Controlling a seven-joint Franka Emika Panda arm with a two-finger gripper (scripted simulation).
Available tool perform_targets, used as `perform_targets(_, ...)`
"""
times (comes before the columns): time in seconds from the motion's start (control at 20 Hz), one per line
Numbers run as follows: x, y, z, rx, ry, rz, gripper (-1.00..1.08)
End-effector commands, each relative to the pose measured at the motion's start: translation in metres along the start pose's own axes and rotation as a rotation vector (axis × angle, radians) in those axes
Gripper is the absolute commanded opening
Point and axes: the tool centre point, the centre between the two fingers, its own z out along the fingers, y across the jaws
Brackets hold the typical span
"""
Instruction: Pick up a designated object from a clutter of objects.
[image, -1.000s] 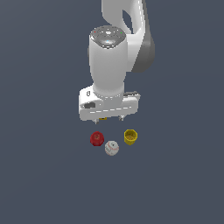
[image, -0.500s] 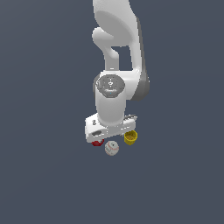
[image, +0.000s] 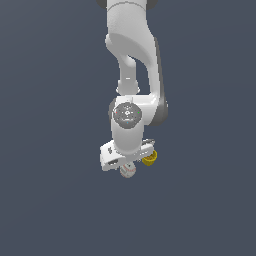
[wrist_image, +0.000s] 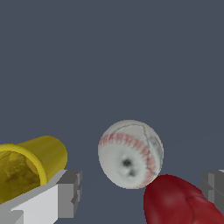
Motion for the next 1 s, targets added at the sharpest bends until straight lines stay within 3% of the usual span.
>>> perform_targets(0.0,0.001,0.0,0.002,0.0,0.001,-0.003,1.0)
perform_targets(0.9,0.001,0.0,0.053,0.0,0.001,-0.003,1.0)
perform_targets(0.95,0.001,0.0,0.053,0.0,0.001,-0.003,-1.0)
